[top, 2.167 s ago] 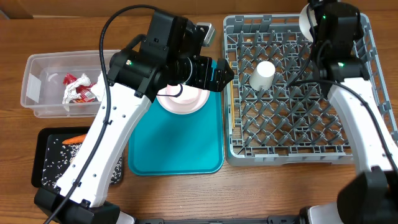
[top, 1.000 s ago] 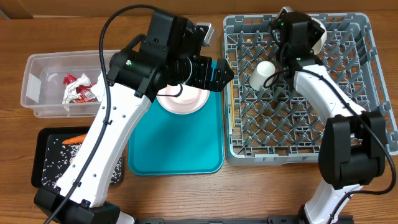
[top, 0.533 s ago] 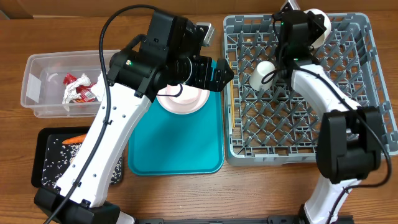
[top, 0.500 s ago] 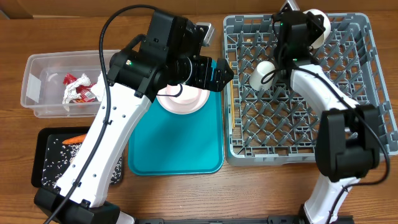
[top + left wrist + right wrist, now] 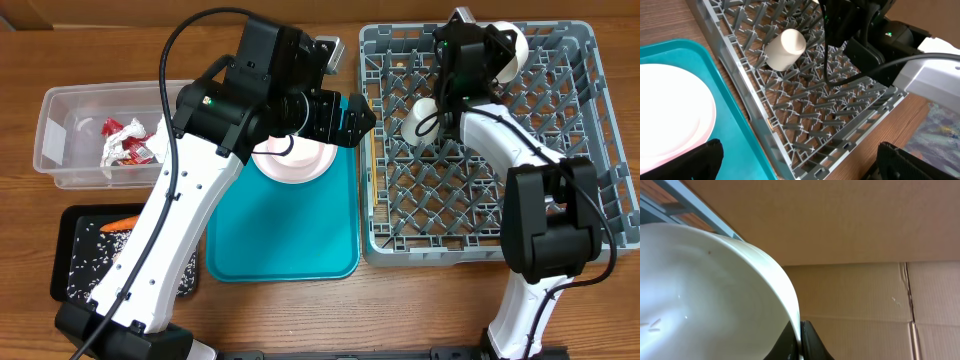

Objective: Sort waste into correct bins and load items into the dishwasher

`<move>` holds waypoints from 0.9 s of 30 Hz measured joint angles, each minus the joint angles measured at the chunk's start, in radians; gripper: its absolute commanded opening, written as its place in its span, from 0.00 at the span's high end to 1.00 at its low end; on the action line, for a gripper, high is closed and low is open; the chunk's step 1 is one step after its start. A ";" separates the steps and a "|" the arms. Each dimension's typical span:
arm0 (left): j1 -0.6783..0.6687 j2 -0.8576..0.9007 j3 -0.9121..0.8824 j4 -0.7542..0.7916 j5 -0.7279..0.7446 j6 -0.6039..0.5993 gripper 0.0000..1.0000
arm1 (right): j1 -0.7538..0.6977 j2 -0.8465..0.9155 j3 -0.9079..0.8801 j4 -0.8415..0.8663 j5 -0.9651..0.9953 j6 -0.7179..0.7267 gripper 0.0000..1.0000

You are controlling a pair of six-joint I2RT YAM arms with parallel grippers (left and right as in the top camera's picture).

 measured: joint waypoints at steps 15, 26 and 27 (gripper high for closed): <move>0.000 0.000 0.000 0.000 0.000 0.000 0.00 | 0.077 0.002 0.000 -0.053 0.062 -0.007 0.78; 0.000 0.000 0.000 0.000 0.000 0.000 0.00 | 0.119 0.003 0.000 -0.075 0.089 0.060 0.19; 0.000 0.000 0.000 0.000 0.000 0.000 0.00 | 0.122 0.003 0.000 -0.075 0.091 0.062 0.16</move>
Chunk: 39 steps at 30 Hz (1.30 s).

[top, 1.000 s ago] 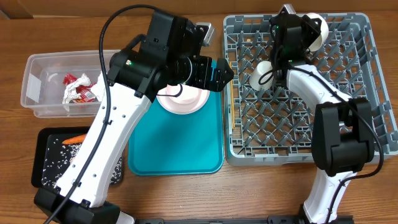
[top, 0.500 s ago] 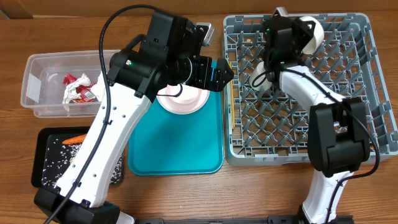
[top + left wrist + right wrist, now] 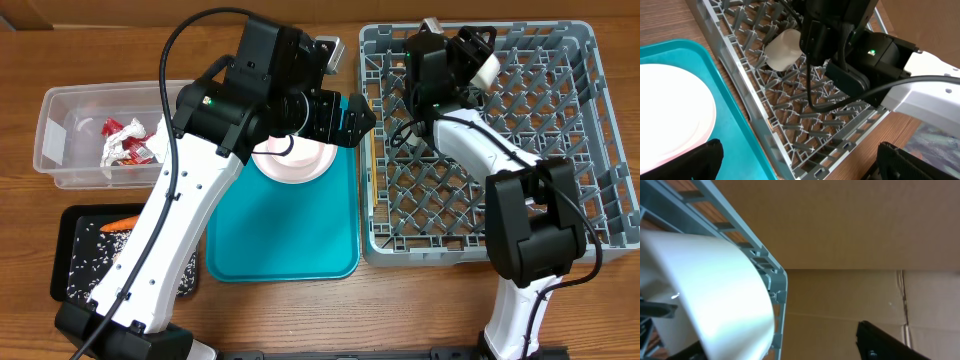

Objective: Sort waste into correct bins and load items into the dishwasher

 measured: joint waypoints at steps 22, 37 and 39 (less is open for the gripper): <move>0.000 0.000 0.000 0.000 0.000 0.000 0.00 | 0.087 -0.048 0.000 0.000 0.055 0.108 0.07; 0.000 0.000 0.000 0.000 0.000 0.000 0.00 | 0.067 -0.183 0.001 -0.452 -0.132 0.477 0.22; 0.000 0.000 0.000 0.000 0.000 0.000 0.00 | 0.045 -0.191 -0.001 -0.516 -0.229 0.588 0.38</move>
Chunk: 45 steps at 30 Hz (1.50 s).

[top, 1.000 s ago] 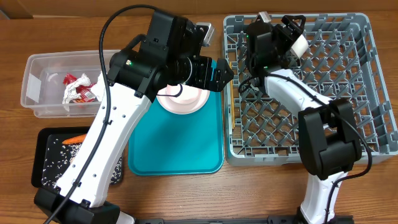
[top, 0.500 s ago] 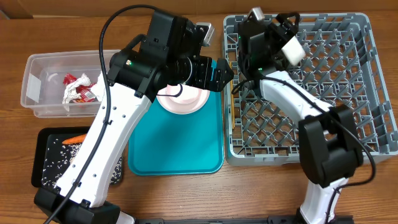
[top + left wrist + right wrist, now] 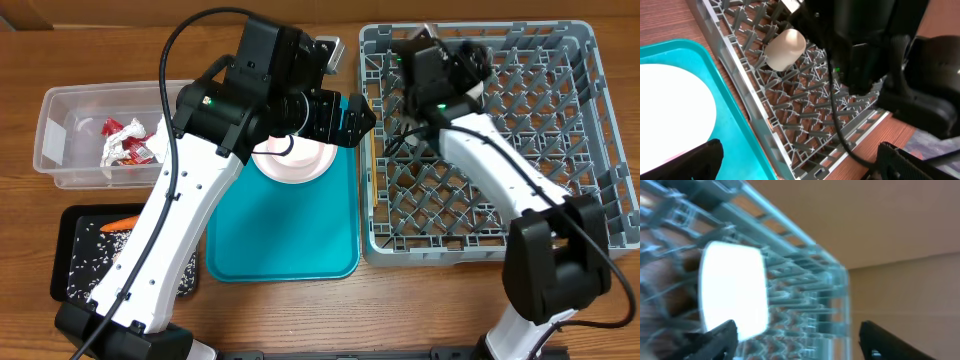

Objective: Sort waste into correct bins and load items into the dishwasher

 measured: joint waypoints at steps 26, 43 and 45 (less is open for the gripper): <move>0.000 0.000 0.000 0.000 0.000 0.000 0.00 | -0.332 -0.014 0.000 -0.030 -0.761 0.765 0.96; 0.000 0.000 0.000 0.000 0.000 0.000 0.00 | -0.331 0.034 0.000 0.021 -0.809 0.780 0.92; 0.000 0.000 0.000 0.000 0.000 0.000 0.00 | -0.331 0.035 0.000 0.040 -0.809 0.780 0.92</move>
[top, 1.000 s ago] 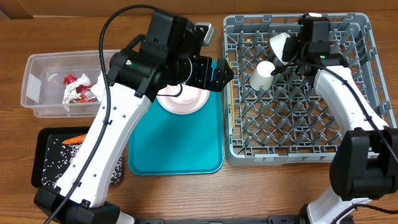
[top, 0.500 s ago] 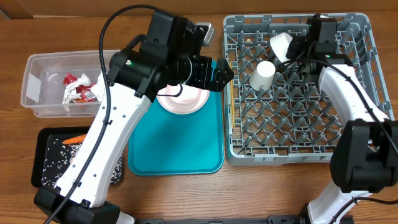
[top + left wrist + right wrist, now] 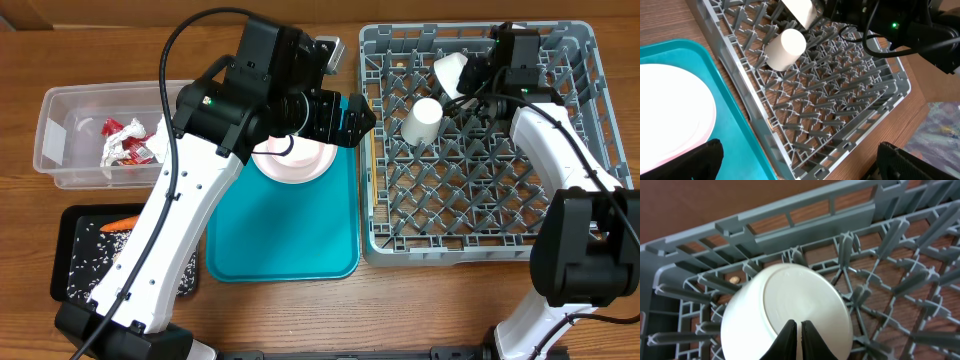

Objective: Sort waste into correct bins and load items into the dishwasher

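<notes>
In the grey dish rack (image 3: 560, 215) a white cup (image 3: 422, 118) lies between the pegs near the left side. My right gripper (image 3: 795, 330) is shut on the rim of a white bowl (image 3: 785, 305), held base-up over the rack's back left cells (image 3: 450, 70), just behind the cup. My left gripper (image 3: 355, 117) hangs open over the right edge of the teal tray (image 3: 285, 240), holding nothing. A pink plate (image 3: 295, 160) sits on that tray, partly hidden under the left arm. In the left wrist view the cup (image 3: 785, 47) and bowl (image 3: 797, 7) show in the rack.
A clear bin (image 3: 60, 140) with crumpled wrappers stands at the left. In front of it a black tray (image 3: 75, 265) holds rice grains and a piece of carrot. Wooden table surrounds the rack, with cardboard behind.
My right wrist has moved from the rack's back left corner to the back middle. The bowl now faces base-up beside the cup. The left arm has not moved.
My right gripper first held the white bowl at the rack's back edge, towards the right. It then stood with the bowl over the back left part of the rack, and now holds it base-up behind the cup. My left gripper stayed open over the tray throughout.
</notes>
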`<move>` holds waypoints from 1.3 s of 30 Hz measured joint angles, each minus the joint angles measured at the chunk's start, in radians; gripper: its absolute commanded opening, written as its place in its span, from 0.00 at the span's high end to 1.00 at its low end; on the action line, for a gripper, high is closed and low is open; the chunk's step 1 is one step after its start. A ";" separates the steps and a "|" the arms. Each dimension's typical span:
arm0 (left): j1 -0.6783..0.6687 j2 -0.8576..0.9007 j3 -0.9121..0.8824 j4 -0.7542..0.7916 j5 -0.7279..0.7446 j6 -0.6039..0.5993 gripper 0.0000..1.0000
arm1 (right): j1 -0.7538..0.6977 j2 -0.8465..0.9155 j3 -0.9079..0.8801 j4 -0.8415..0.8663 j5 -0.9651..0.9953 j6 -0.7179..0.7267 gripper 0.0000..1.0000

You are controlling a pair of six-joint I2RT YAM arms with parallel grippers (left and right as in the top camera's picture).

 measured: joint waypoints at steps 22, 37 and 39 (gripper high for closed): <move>0.000 0.000 0.000 0.000 0.000 0.000 0.00 | 0.000 0.006 0.000 -0.082 -0.090 0.003 0.88; 0.000 0.000 0.000 0.000 0.000 0.000 0.00 | 0.000 0.002 -0.001 -0.135 -0.259 0.003 0.87; 0.000 0.000 0.000 0.000 0.000 0.000 0.00 | 0.000 -0.015 -0.001 -0.150 -0.267 0.003 0.87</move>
